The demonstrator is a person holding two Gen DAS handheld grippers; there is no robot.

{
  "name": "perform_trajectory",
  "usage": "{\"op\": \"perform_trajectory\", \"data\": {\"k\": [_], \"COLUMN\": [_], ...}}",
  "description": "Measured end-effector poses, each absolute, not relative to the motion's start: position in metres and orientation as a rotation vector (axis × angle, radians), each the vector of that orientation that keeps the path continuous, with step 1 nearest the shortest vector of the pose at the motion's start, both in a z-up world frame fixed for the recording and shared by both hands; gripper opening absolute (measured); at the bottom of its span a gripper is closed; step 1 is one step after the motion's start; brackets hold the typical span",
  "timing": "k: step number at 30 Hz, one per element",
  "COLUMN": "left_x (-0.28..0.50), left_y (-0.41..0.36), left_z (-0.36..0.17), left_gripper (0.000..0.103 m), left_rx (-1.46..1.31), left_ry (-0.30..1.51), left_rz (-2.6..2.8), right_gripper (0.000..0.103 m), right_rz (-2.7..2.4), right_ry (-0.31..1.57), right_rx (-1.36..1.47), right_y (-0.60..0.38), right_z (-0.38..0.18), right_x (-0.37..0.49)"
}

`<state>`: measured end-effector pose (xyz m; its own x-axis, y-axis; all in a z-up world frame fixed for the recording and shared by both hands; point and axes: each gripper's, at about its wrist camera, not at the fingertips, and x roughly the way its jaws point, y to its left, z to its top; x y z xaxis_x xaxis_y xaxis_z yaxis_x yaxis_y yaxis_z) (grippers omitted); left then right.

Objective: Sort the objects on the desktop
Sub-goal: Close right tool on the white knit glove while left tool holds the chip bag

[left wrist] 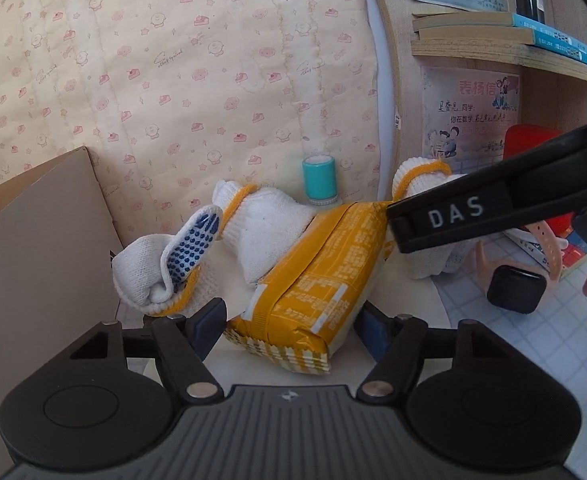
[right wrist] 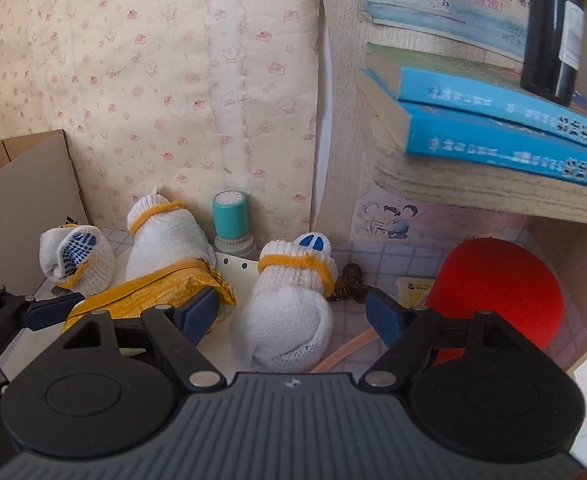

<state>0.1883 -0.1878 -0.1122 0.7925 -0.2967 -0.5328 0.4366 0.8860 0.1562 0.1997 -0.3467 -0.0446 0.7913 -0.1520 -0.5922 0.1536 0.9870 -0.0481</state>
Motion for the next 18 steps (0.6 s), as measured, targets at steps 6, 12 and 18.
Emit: {"op": "perform_trajectory", "data": {"k": [6, 12, 18], "left_x": [0.177, 0.184, 0.181], "left_y": [-0.192, -0.192, -0.192], "left_z": [-0.107, -0.107, -0.100], "left_gripper": [0.096, 0.096, 0.101], "left_rx": [0.349, 0.325, 0.278], "left_ry": [0.418, 0.436, 0.423], "left_rz": [-0.364, -0.406, -0.438], "right_gripper": [0.078, 0.041, 0.036], "right_rz": [-0.190, -0.133, -0.114], "right_ry": [0.686, 0.703, 0.664], "right_rx": [-0.100, -0.034, 0.033], "right_y": [-0.332, -0.335, -0.345], "right_z": [-0.054, -0.062, -0.060], "right_x": [0.212, 0.212, 0.200]}}
